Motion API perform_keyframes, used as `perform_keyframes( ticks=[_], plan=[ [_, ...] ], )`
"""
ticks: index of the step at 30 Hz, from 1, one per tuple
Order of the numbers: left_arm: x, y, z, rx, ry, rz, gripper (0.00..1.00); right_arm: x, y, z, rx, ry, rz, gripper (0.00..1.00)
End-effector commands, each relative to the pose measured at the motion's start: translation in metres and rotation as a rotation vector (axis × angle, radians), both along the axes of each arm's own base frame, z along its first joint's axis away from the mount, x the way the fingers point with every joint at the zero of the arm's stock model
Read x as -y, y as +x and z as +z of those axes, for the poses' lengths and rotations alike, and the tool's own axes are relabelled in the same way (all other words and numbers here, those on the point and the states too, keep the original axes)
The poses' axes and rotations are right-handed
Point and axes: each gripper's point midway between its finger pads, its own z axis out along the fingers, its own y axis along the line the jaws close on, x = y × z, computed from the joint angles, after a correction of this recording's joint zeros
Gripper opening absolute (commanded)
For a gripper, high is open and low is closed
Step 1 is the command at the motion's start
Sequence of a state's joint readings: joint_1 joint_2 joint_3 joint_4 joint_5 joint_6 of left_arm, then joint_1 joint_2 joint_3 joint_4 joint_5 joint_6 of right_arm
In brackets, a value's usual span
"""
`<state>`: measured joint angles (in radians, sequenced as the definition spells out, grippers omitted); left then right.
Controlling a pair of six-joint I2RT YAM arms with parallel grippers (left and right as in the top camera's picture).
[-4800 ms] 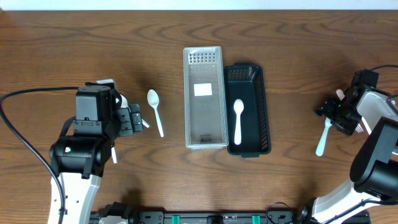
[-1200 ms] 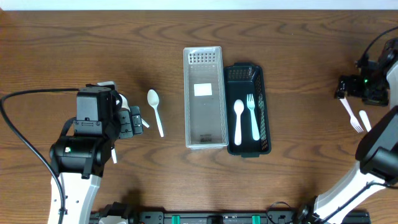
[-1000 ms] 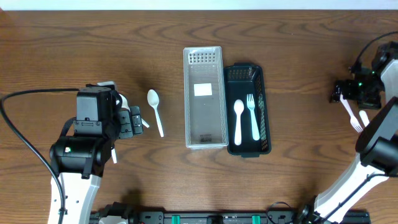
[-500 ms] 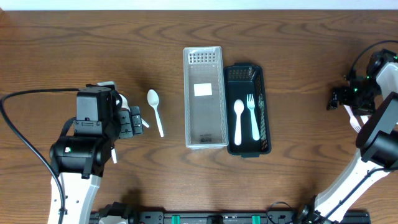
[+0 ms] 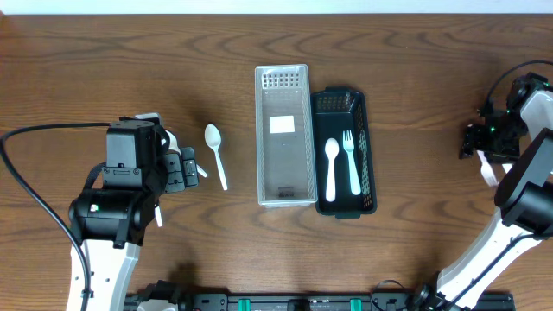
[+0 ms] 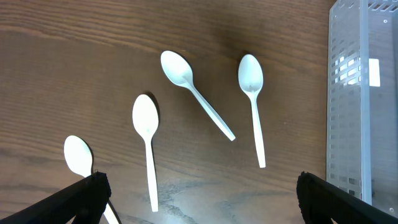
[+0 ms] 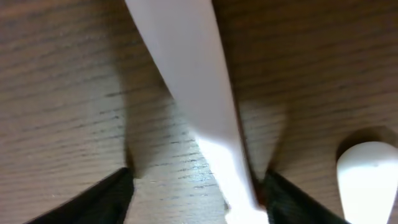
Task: Pack container
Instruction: 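Move the right gripper to the next white fork and grasp it, then carry the fork into the dark basket and release it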
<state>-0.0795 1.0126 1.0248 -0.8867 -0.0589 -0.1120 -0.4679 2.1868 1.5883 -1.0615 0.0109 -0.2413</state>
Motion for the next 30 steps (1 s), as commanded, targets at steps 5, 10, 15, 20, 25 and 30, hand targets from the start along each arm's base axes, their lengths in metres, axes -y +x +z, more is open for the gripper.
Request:
perform_keyframes(
  ticks=[5,10,15,20,25,30],
  plan=[
    [-0.002,0.001,0.004,0.01,-0.003,0.014,0.98,-0.012,-0.009,-0.014,-0.028,0.064,-0.01,0.45],
    [-0.002,0.001,0.004,0.01,-0.003,0.014,0.98,-0.012,-0.009,-0.014,-0.027,0.064,-0.011,0.34],
    [-0.002,0.001,0.004,0.01,-0.003,0.015,0.98,-0.012,-0.008,-0.014,-0.022,0.06,-0.024,0.25],
    [-0.002,0.001,0.004,0.01,-0.003,0.014,0.98,-0.011,-0.006,-0.014,-0.016,0.055,-0.035,0.21],
    [-0.002,0.001,0.004,0.01,-0.003,0.014,0.98,-0.01,-0.004,-0.015,-0.007,0.05,-0.04,0.17],
    [-0.002,0.001,0.004,0.01,-0.003,0.014,0.98,-0.012,0.001,-0.013,0.004,0.044,-0.043,0.11]
  ],
)
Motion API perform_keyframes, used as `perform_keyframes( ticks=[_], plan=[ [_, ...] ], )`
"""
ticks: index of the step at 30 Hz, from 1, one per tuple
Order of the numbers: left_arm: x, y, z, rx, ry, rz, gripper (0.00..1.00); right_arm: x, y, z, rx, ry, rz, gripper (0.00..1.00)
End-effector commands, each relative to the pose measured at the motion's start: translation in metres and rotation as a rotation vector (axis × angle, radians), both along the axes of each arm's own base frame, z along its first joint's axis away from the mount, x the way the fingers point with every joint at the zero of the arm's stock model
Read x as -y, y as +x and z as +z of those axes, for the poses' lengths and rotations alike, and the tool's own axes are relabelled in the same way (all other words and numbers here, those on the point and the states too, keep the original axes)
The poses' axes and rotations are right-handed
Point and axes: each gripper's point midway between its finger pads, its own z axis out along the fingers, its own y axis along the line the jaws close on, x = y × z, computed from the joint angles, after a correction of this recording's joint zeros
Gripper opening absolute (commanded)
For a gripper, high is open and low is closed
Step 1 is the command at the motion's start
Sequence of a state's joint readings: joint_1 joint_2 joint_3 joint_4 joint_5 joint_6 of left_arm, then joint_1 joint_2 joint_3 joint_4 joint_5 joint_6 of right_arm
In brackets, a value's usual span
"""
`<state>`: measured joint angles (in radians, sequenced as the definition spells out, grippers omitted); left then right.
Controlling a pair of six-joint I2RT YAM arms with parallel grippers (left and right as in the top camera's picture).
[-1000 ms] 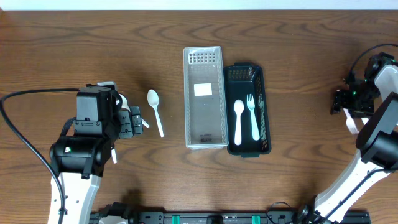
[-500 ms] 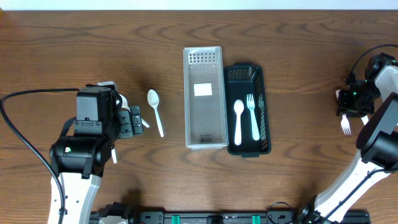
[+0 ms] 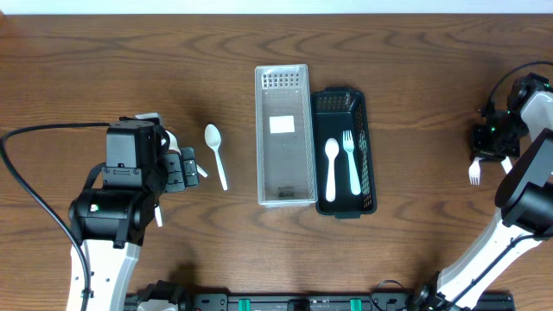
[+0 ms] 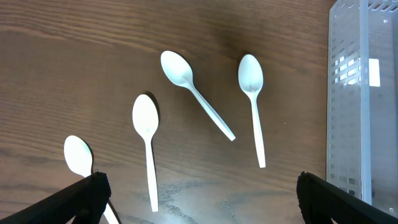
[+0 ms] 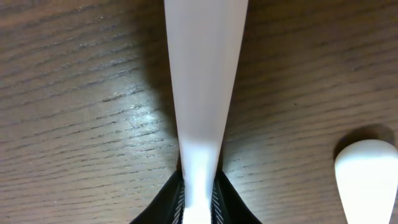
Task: Pack container
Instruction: 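Carry the fork into the dark basket and release it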
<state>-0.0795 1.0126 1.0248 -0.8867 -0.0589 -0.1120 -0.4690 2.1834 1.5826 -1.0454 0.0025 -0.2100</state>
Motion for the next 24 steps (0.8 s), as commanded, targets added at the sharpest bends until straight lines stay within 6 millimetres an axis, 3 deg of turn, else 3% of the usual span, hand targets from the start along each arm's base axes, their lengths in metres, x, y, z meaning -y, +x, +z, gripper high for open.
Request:
perform_keyframes(
  ticks=[1,6,9,12,16,19,21,24],
  plan=[
    [-0.002,0.001,0.004,0.01,-0.003,0.014,0.98,-0.014,0.001,-0.011,-0.005,0.047,-0.005,0.09],
    [-0.002,0.001,0.004,0.01,-0.003,0.014,0.98,-0.032,0.027,0.019,0.072,0.065,0.035,0.07],
    [-0.002,0.001,0.004,0.01,-0.003,0.014,0.98,-0.049,0.048,0.054,0.142,0.04,0.073,0.07],
    [-0.002,0.001,0.004,0.01,-0.003,0.014,0.98,-0.08,0.07,0.101,0.243,0.028,0.129,0.07],
    [-0.002,0.001,0.004,0.01,-0.003,0.014,0.98,-0.139,0.087,0.17,0.391,0.017,0.174,0.06],
    [-0.002,0.001,0.004,0.01,-0.003,0.014,0.98,-0.192,0.088,0.209,0.49,0.039,0.215,0.05],
    [-0.002,0.001,0.004,0.01,-0.003,0.014,0.98,-0.226,0.084,0.223,0.529,0.065,0.243,0.05],
    [-0.002,0.001,0.004,0.009,-0.003,0.014,0.98,-0.277,0.075,0.227,0.528,0.115,0.267,0.06]
  ],
)
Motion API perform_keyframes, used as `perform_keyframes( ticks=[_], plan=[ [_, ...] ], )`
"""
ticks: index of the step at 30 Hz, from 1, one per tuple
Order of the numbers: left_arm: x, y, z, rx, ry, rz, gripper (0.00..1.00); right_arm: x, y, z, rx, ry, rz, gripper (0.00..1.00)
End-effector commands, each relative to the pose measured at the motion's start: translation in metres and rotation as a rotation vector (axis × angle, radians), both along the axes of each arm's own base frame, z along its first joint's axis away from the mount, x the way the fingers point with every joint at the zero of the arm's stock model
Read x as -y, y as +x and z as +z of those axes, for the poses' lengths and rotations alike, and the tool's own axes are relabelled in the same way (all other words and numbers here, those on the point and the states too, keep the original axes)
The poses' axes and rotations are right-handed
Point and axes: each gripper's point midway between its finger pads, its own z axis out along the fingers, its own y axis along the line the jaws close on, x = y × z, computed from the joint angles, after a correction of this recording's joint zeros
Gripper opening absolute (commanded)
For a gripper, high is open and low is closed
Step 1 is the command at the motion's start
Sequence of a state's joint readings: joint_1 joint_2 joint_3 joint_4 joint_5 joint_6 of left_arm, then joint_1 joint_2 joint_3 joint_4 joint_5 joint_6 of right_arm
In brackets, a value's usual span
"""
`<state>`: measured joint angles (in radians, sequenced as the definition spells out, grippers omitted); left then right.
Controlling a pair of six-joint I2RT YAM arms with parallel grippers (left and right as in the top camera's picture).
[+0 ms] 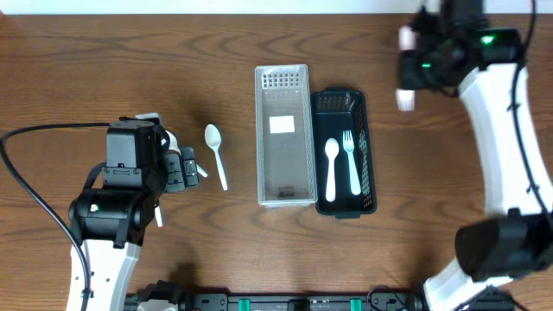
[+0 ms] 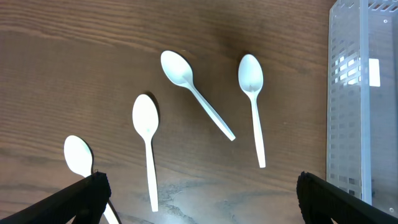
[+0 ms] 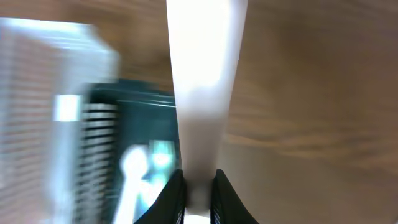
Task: Pack container
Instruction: 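Carry the fork into the dark basket and release it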
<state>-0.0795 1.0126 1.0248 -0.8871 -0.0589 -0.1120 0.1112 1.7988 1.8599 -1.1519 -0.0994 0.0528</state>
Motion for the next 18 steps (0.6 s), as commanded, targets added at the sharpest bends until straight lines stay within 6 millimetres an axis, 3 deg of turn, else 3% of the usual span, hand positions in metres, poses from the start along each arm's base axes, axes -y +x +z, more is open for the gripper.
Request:
perform_keyframes(
  ticks=[1,5,9,14,18],
  plan=[
    [-0.002,0.001,0.004,0.01,-0.003,0.014,0.98,-0.049,-0.01,-0.009,-0.055,0.071,-0.027,0.06],
    [-0.002,0.001,0.004,0.01,-0.003,0.014,0.98,-0.09,-0.021,-0.038,-0.12,0.044,0.006,0.06],
    [-0.002,0.0,0.004,0.005,-0.002,0.015,0.98,-0.108,-0.033,-0.084,-0.224,-0.02,-0.004,0.06],
    [-0.002,-0.001,0.003,-0.001,-0.002,0.014,0.98,-0.11,-0.054,-0.144,-0.375,-0.081,-0.011,0.02],
    [-0.002,-0.001,0.003,-0.001,-0.002,0.015,0.98,-0.106,-0.063,-0.172,-0.434,-0.107,-0.015,0.03]
  ],
)
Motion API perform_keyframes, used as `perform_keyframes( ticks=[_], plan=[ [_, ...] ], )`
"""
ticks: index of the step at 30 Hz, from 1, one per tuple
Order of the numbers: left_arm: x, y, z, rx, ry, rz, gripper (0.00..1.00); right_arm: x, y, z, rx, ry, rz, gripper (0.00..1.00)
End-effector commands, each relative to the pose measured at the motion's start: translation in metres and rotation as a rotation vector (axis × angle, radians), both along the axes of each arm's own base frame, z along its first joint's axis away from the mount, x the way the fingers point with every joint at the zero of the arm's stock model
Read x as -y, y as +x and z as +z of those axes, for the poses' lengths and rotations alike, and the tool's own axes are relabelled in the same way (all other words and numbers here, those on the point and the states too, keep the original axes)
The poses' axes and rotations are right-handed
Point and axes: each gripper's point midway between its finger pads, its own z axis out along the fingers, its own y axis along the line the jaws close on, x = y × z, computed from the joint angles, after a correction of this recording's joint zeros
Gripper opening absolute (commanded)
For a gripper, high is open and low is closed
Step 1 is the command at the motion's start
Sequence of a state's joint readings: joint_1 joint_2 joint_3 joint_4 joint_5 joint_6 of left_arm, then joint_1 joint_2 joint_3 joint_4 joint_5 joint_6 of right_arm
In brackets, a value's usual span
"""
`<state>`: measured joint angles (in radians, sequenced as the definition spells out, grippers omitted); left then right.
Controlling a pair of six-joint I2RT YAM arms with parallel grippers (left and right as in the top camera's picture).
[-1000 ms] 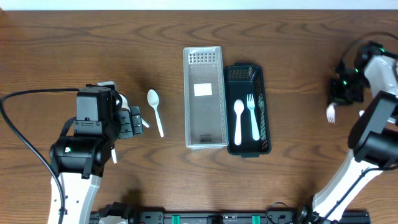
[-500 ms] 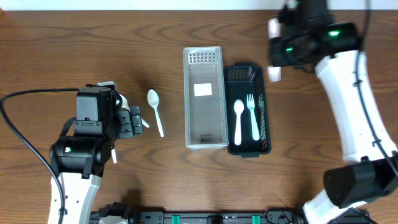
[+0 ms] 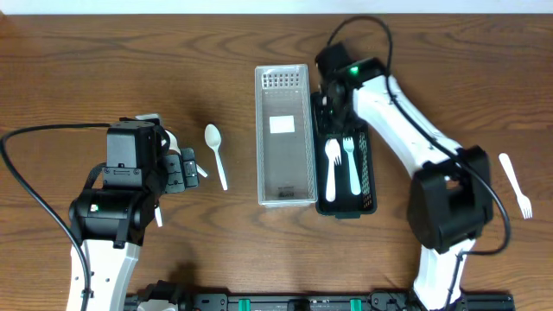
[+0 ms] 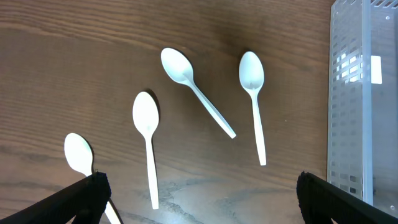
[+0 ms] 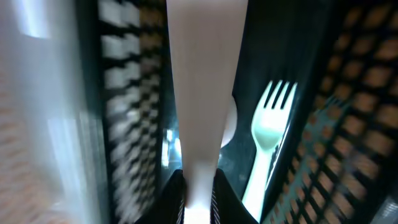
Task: Pack container
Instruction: 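Carry the fork into the dark basket and release it, then move the right gripper to the last white fork and grasp it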
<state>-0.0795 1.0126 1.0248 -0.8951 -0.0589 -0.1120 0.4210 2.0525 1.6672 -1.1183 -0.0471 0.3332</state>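
Note:
A black mesh basket [image 3: 368, 177] beside a clear container [image 3: 283, 177] holds a white spoon [image 3: 331, 168] and a white fork [image 3: 350, 162]. My right gripper [image 3: 333, 105] hovers over the basket's far end, shut on a white plastic utensil [image 5: 202, 81]; only its handle shows. Below the handle the right wrist view shows the basket's fork [image 5: 268, 134] and mesh wall [image 5: 339, 93]. My left gripper [image 3: 188, 168] stands open at the left, above several white spoons [image 4: 252, 102] on the table.
One loose fork [image 3: 517, 184] lies on the table at the far right. A single spoon [image 3: 216, 155] shows between the left gripper and the clear container [image 4: 364, 124]. The right arm stretches across the table's right half.
My right gripper, still shut on the white utensil, has moved from beyond the basket's far right corner to over the basket's far end. The left arm has not moved.
My right gripper was open at the table's far right, around a white handle lying on the wood. Then it was shut on it, with fork tines hanging below. Later it was near the back edge beyond the basket, and now over the basket. The left arm stayed still.

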Motion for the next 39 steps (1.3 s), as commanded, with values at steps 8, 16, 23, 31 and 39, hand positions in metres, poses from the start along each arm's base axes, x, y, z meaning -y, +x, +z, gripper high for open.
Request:
perform_keyframes(
  ticks=[8,16,23,31,39],
  plan=[
    [-0.002,0.001,0.004,0.007,-0.002,0.015,0.98,0.005,-0.006,-0.018,-0.015,-0.028,-0.029,0.32],
    [-0.002,0.001,0.004,0.006,-0.002,0.015,0.98,0.01,0.027,0.053,0.112,0.019,-0.001,0.46],
    [-0.002,0.002,-0.001,-0.012,-0.001,0.014,0.98,0.092,0.053,0.166,0.332,0.071,-0.201,0.5],
    [-0.002,0.003,-0.002,-0.017,-0.001,0.014,0.98,0.252,0.017,0.187,0.317,-0.013,-0.518,0.64],
    [-0.002,0.003,-0.002,-0.016,-0.001,0.014,0.98,0.349,-0.033,0.142,0.189,-0.074,-0.625,0.74]
  ],
)
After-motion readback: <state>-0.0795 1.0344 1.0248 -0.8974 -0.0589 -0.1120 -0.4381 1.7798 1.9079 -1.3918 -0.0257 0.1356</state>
